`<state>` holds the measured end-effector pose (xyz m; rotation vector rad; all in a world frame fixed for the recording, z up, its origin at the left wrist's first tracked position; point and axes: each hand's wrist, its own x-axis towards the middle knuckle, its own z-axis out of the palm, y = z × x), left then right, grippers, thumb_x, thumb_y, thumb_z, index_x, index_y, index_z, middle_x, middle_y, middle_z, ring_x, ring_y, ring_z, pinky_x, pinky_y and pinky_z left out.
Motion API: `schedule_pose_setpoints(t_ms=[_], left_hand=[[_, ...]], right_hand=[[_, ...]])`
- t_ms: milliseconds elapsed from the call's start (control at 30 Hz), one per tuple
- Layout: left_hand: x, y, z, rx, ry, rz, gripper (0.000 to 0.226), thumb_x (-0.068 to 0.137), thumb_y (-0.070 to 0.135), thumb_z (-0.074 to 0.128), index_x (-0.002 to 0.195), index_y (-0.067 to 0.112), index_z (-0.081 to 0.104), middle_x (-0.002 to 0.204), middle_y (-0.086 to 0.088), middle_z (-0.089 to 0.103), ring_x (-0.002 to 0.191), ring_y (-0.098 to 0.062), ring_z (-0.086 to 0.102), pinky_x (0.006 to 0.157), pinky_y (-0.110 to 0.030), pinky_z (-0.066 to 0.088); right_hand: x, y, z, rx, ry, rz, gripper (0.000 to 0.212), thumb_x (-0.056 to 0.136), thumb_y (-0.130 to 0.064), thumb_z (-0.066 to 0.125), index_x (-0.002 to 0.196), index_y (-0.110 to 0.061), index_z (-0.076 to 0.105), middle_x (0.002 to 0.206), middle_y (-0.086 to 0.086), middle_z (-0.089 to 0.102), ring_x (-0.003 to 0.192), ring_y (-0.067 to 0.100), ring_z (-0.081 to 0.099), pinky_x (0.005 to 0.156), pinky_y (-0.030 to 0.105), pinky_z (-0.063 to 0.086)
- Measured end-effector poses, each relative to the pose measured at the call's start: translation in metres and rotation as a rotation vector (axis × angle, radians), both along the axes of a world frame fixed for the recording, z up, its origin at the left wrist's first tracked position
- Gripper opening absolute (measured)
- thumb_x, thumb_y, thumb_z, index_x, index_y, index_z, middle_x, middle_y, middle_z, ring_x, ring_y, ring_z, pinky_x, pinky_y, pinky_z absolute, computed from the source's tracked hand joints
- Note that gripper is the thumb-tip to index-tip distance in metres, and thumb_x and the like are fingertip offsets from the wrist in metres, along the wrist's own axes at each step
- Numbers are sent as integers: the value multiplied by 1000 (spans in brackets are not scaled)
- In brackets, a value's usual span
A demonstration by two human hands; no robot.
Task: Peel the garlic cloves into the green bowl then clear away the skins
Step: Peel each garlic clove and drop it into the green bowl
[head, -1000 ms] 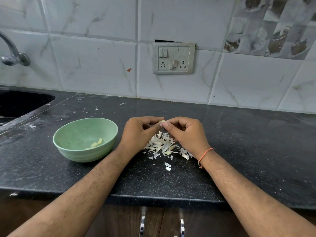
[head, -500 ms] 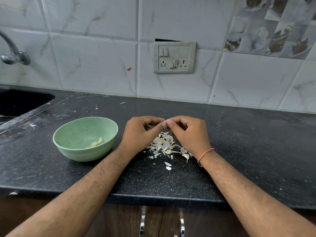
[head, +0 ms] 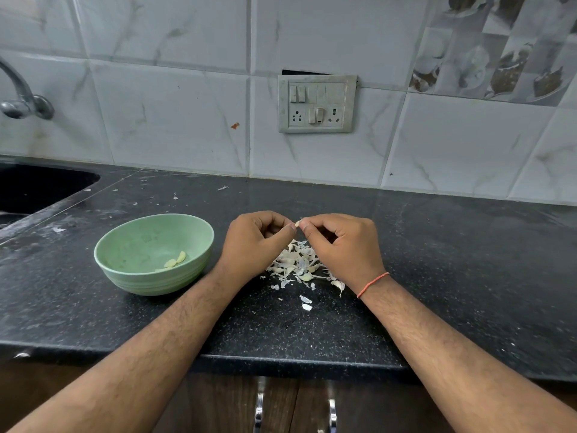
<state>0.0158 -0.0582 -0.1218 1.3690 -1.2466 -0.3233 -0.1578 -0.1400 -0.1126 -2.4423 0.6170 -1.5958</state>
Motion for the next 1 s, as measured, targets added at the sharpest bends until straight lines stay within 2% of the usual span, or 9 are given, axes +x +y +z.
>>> schedule_pose_setpoints(t_ms=[100, 367, 567, 733, 833, 1000], left_hand=[[-1, 1, 1, 13, -16, 9, 11, 92, 22, 77, 81, 24, 81, 71, 2, 75, 56, -4, 55, 57, -20, 45], [-1, 1, 2, 8, -9, -11, 11, 93, 24, 76, 82, 24, 79, 72, -4, 74, 59, -7, 56, 58, -30, 51], [-3, 2, 3, 5, -13, 0, 13, 94, 20, 73, 81, 23, 76, 70, -3, 72, 56, -7, 54, 55, -24, 48], [-3, 0, 2, 17, -15, -45, 12, 94, 25, 69, 83, 23, 72, 77, -18, 69, 57, -12, 50, 54, -28, 45], [-4, 0, 2, 5, 3, -61, 15, 89, 34, 64, 83, 21, 70, 75, -20, 68, 57, -13, 48, 55, -29, 42], [-3, -1, 1, 9, 24, -53, 17, 86, 36, 62, 83, 22, 69, 74, -20, 68, 58, -16, 51, 56, -34, 45]], right_hand=[[0, 0, 0, 9, 11, 13, 5, 94, -23, 82, 93, -24, 87, 84, -16, 79, 76, -1, 73, 65, 29, 61], [-1, 0, 2, 176, -21, 71, 7, 94, -23, 82, 90, -23, 86, 77, -16, 78, 71, 5, 74, 64, 31, 61], [0, -2, 1, 278, -16, 122, 7, 95, -23, 81, 89, -21, 86, 76, -14, 78, 71, 8, 76, 66, 33, 63], [1, -5, 1, 474, -31, 222, 9, 97, -19, 79, 91, -16, 85, 75, -2, 79, 69, 18, 77, 64, 34, 62], [2, -7, 1, 597, -85, 299, 8, 97, -15, 78, 93, -10, 84, 77, 7, 79, 68, 24, 77, 61, 28, 58], [2, -6, 1, 746, -159, 447, 11, 98, -7, 73, 97, 1, 80, 81, 19, 78, 67, 25, 73, 61, 30, 59]])
